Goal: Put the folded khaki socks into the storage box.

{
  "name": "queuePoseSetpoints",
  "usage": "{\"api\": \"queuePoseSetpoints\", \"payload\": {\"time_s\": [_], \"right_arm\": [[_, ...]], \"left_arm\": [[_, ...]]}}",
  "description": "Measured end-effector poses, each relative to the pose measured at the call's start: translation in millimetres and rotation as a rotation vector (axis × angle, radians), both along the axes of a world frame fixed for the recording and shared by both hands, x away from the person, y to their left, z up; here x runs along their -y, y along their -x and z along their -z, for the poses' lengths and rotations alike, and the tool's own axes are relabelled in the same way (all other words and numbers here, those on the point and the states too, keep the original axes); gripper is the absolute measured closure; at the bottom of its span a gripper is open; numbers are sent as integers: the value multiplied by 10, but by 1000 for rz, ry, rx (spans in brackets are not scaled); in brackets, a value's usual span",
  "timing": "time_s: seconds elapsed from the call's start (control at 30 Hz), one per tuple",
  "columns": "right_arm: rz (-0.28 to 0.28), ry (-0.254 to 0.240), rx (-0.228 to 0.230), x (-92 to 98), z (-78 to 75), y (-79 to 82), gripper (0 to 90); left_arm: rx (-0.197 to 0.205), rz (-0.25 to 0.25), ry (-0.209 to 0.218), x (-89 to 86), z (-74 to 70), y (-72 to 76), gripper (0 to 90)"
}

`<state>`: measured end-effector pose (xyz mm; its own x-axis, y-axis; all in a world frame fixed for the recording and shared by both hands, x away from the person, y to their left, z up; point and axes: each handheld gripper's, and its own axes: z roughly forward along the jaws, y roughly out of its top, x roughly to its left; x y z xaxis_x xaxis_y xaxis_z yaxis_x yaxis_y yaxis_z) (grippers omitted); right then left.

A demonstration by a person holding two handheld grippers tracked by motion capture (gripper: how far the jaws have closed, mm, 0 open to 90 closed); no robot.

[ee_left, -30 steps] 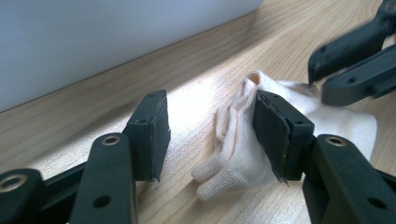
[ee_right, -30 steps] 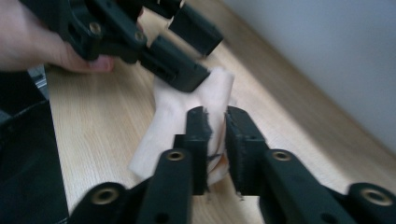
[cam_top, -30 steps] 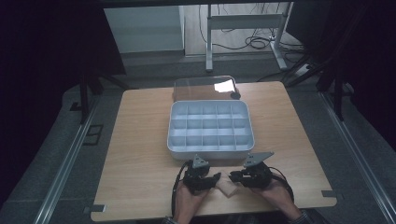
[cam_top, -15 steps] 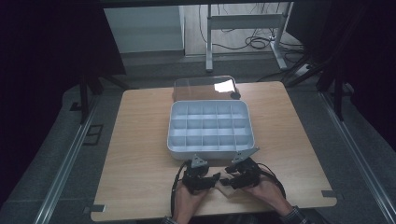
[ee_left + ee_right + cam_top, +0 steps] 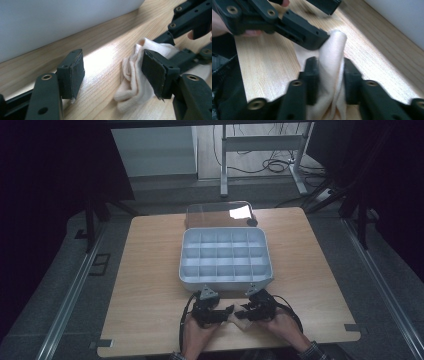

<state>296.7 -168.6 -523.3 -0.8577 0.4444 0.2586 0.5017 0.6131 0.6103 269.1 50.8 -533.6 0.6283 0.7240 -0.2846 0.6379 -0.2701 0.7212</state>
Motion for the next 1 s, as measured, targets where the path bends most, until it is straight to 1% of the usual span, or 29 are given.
{"api": "queuePoseSetpoints", "payload": {"time_s": [0.1, 0.17, 0.23, 0.3, 0.37, 0.5, 0.6, 0.63, 0.67, 0.77, 0.8, 0.87, 0.93, 1.0], "right_arm": [[-5, 16, 33, -21, -24, 35, 758], [-3, 7, 32, -11, -25, 35, 765], [-2, -4, 31, 1, -25, 35, 769], [0, -17, 42, 19, -31, 49, 771], [8, -28, 62, 47, -47, 60, 772], [18, -57, 82, 104, -104, 62, 772], [26, -74, 102, 139, -181, 67, 772], [27, -84, 113, 157, -216, 68, 772], [30, -87, 114, 169, -237, 69, 772], [46, -101, 135, 229, -310, 55, 771], [51, -109, 134, 250, -330, 49, 771], [59, -117, 145, 285, -362, 41, 771], [71, -121, 153, 320, -395, 32, 771], [81, -126, 161, 350, -427, 26, 770]], "left_arm": [[31, -6, -3, -60, -72, 35, 328], [46, -8, 3, -107, -112, 57, 313], [60, -13, -9, -150, -132, 85, 295], [76, -22, -30, -197, -134, 112, 284], [74, -31, -44, -248, -123, 129, 269], [64, -49, -69, -338, -81, 151, 247], [61, -64, -111, -388, -27, 176, 242], [57, -67, -114, -400, -14, 182, 239], [55, -73, -119, -415, 4, 188, 238], [52, -86, -142, -453, 47, 200, 234], [54, -92, -142, -454, 55, 205, 232], [55, -90, -158, -457, 75, 214, 220], [69, -91, -183, -446, 84, 225, 208], [79, -85, -196, -434, 82, 237, 201]]}}
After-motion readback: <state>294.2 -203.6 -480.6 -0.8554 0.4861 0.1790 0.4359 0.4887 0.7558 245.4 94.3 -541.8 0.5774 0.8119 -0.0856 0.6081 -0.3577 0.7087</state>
